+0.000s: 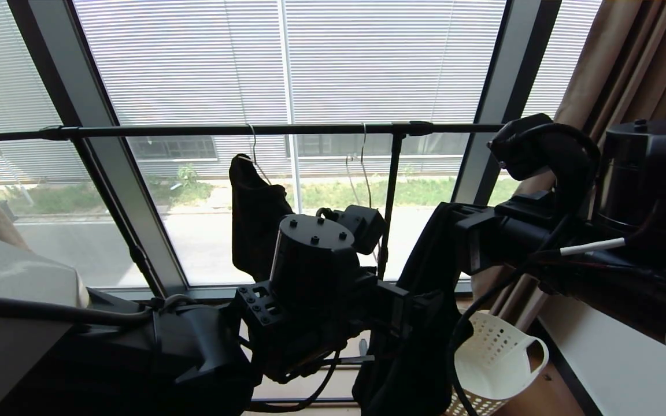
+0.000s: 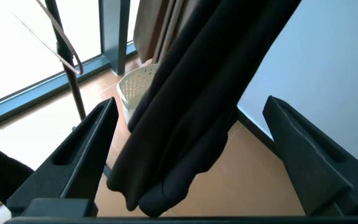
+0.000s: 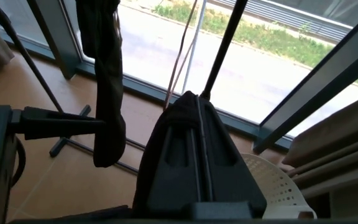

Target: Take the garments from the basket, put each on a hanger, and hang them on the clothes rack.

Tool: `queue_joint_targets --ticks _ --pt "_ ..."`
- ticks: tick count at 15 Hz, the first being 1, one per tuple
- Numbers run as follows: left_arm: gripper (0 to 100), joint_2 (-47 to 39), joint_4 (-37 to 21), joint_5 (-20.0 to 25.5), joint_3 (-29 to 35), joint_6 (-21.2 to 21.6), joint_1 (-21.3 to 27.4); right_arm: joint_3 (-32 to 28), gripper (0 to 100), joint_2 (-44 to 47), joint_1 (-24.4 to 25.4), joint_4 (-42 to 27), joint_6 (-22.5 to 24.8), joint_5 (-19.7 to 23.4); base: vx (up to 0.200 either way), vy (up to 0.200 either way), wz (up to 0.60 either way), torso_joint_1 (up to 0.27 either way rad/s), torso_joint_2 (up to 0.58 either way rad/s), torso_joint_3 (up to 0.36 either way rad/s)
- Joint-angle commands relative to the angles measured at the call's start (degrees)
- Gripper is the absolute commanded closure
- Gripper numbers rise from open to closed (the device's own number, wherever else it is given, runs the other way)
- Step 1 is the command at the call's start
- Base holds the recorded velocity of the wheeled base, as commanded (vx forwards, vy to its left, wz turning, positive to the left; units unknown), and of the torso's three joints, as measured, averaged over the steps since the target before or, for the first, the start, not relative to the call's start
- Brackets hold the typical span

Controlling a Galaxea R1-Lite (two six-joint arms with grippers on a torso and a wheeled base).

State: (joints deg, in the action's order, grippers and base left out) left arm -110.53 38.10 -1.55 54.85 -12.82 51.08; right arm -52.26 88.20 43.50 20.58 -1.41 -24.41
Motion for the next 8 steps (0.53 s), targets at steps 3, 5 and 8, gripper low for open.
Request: queue_joint_targets --ticks 3,5,8 --pt "0 4.9 0.0 -2.3 -3.4 -0.2 -0.4 -3.5 100 3.9 3.8 0.1 -2.8 -8.2 0.000 0.000 0.00 0.000 0.00 0.000" --pt "0 7.0 0.0 -2.3 -4.4 -0.2 -1.4 -5.0 100 5.6 4.1 0.0 -4.0 -10.6 0.000 0.000 0.00 0.000 0.00 0.000" --pt "0 7.0 0.0 -2.3 -4.0 -0.2 -1.5 -6.4 100 7.5 5.7 -0.1 -6.1 -13.8 0.000 0.000 0.00 0.000 0.00 0.000"
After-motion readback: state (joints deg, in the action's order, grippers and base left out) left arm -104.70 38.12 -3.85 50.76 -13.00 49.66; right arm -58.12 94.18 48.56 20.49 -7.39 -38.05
